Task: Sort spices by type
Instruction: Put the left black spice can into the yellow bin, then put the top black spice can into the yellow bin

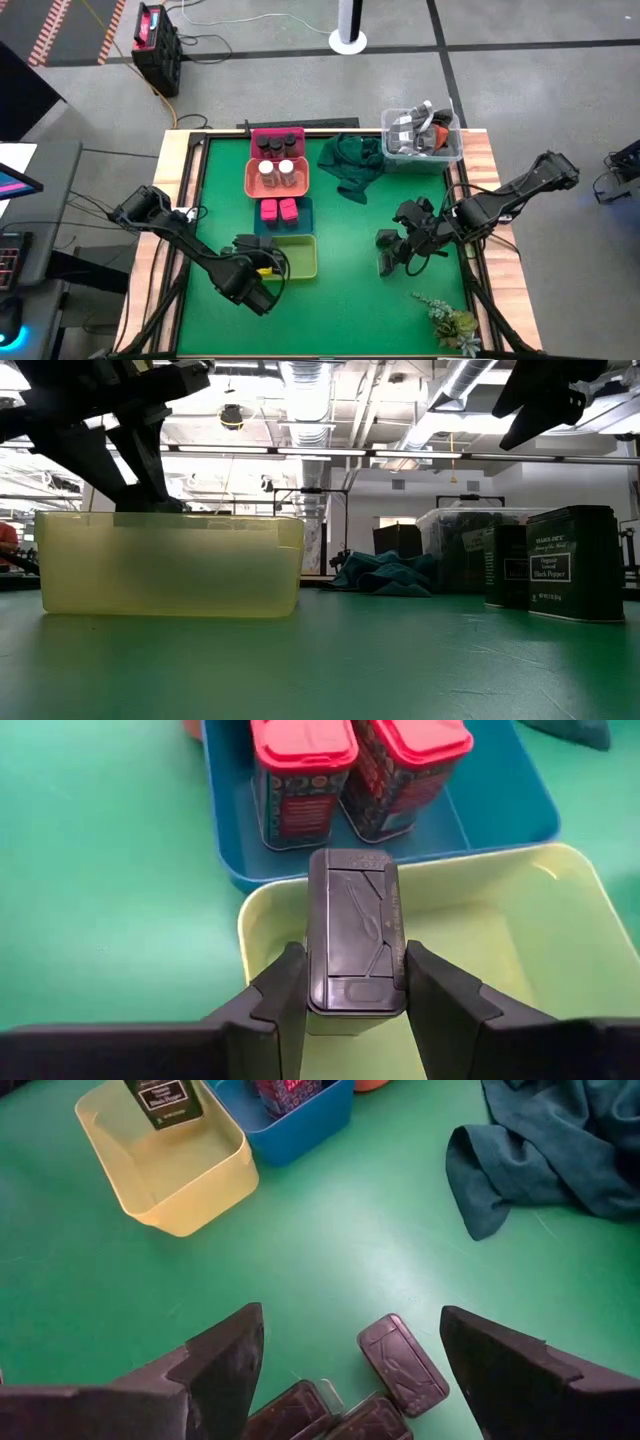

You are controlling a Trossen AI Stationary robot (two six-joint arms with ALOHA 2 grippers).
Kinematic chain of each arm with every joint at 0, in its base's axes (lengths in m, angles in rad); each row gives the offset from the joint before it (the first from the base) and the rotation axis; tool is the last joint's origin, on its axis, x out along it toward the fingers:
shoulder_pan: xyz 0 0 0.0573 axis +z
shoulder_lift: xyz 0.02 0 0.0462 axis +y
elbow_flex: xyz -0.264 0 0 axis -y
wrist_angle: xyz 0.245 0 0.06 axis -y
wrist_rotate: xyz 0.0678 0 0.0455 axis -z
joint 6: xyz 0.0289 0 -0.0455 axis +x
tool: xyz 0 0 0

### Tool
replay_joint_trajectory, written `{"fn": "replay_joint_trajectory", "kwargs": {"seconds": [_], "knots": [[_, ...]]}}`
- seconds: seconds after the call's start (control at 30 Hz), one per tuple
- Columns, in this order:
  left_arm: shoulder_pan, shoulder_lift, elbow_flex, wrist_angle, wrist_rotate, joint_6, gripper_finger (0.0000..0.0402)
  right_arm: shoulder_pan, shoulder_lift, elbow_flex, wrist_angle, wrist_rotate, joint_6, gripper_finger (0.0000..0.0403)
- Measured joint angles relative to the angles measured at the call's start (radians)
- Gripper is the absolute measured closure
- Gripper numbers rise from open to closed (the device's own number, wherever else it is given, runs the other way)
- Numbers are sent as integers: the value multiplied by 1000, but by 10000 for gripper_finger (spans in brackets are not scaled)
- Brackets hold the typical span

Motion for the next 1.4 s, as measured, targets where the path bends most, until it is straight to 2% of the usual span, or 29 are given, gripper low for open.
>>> {"fn": "replay_joint_trajectory", "kwargs": {"seconds": [0.27,0.43,0.7,0.93,1.1,1.23,1.3,1.4], "knots": [[0,-1,2,25,12,24,251,-2,0,0,-7,0,-30,76],[13,-1,2,26,42,91,237,-28,0,0,-7,0,-32,76],[14,-1,2,24,49,134,191,-46,0,0,-7,0,-40,76],[16,-55,2,-66,31,214,163,-54,0,0,-4,-55,-68,76],[58,-119,2,-141,19,353,161,-79,0,0,3,-131,-119,76],[118,-170,2,-104,52,461,161,-78,0,0,4,-179,-166,76],[153,-195,2,-49,52,572,161,-78,0,0,6,-183,-148,76],[212,-217,2,87,52,825,161,-79,0,0,12,-197,-104,76]]}}
